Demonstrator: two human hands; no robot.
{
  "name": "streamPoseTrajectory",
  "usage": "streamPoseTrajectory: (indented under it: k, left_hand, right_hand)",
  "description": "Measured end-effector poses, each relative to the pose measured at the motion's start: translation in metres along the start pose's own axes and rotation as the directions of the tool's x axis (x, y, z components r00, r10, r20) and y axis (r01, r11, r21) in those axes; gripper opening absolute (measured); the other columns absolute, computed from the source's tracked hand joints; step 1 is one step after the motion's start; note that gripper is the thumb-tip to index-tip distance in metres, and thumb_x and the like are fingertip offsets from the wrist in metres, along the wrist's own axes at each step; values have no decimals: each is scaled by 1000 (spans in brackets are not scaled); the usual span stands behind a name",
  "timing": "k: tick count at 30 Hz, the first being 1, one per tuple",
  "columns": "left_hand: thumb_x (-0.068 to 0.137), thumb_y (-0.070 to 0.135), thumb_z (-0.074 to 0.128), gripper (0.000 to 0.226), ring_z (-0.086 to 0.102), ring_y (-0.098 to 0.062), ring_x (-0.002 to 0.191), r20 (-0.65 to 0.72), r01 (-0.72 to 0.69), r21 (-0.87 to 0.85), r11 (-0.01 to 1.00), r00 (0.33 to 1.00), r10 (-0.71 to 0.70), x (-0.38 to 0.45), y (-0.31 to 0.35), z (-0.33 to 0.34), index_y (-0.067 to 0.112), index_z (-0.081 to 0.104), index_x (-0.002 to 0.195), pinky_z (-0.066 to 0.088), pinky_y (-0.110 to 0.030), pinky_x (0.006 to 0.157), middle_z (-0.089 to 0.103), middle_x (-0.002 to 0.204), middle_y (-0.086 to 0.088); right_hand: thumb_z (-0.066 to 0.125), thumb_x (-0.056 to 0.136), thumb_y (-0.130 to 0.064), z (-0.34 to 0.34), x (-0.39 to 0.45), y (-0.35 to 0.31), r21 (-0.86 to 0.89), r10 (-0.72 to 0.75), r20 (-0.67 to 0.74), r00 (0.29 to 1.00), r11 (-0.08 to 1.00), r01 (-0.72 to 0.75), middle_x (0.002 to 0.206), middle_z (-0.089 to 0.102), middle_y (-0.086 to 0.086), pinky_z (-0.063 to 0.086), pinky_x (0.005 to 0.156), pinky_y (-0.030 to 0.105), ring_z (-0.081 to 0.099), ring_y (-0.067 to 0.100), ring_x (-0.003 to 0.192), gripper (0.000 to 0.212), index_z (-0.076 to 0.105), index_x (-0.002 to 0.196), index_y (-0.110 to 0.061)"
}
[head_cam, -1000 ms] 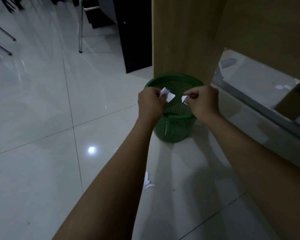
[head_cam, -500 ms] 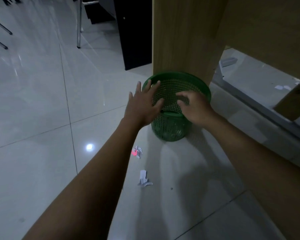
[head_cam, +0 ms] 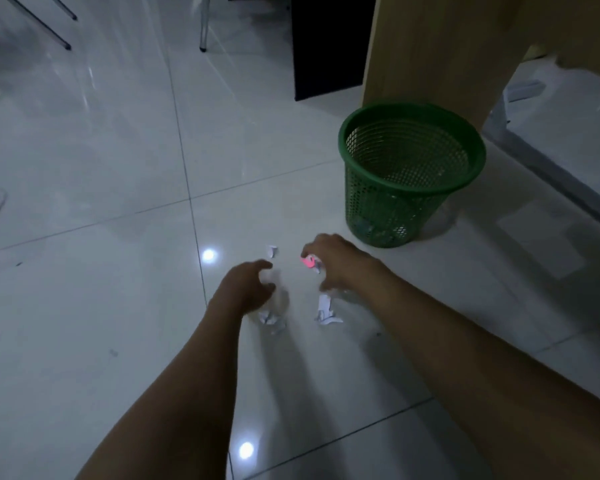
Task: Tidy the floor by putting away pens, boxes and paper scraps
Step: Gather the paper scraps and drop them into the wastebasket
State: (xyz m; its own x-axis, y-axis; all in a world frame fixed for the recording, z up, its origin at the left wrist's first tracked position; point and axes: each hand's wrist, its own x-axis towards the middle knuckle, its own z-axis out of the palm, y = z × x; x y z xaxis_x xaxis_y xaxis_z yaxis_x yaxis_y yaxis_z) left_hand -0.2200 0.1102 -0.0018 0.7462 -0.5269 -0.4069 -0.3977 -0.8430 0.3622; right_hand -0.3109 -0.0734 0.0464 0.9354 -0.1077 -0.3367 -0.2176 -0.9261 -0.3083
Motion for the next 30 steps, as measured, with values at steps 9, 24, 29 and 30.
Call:
streamPoseTrajectory:
  k: [9, 24, 29, 30]
  left_hand:
    - [88, 51, 71, 72, 30, -26, 149, -26, -155, 23, 988, 987, 156, -42, -32, 64, 32, 46, 152, 28, -33, 119, 35, 164, -2]
    - [92, 35, 73, 20, 67, -13, 83, -210, -105, -228, 968, 976, 57, -33, -27, 72, 18, 81, 99, 41, -19, 70, 78, 91, 1]
    - [90, 33, 76, 19, 66, -6, 74, -206, -55, -399, 915, 978, -31, -29, -12, 80, 17, 82, 99, 54, -25, 77, 79, 87, 3]
    - [90, 33, 76, 19, 68, -8, 77, -207, -47, -421, 906, 977, -46, -28, -10, 81, 17, 82, 99, 54, -26, 76, 79, 87, 2]
  right_hand:
    - [98, 51, -22, 38, 10, 26, -64, 63, 213, 975, 997, -50, 165, -15, -3, 30, 118, 49, -6, 29, 153, 139, 9, 156, -39]
    - [89, 64, -19, 81, 14, 11, -137, -46, 121, 992, 989, 63, 125, 43, 11, 49, 85, 39, 44, 31, 115, 63, 56, 117, -10]
    - [77, 83, -22, 84, 11, 11, -44, -5, 183, 983, 999, 14, 130, 54, 16, 45, 92, 29, 58, 31, 116, 39, 68, 117, -8]
    - [76, 85, -24, 85, 9, 10, 18, 10, 172, 985, 1000, -13, 130, 58, 16, 46, 94, 28, 59, 31, 117, 38, 69, 118, -9]
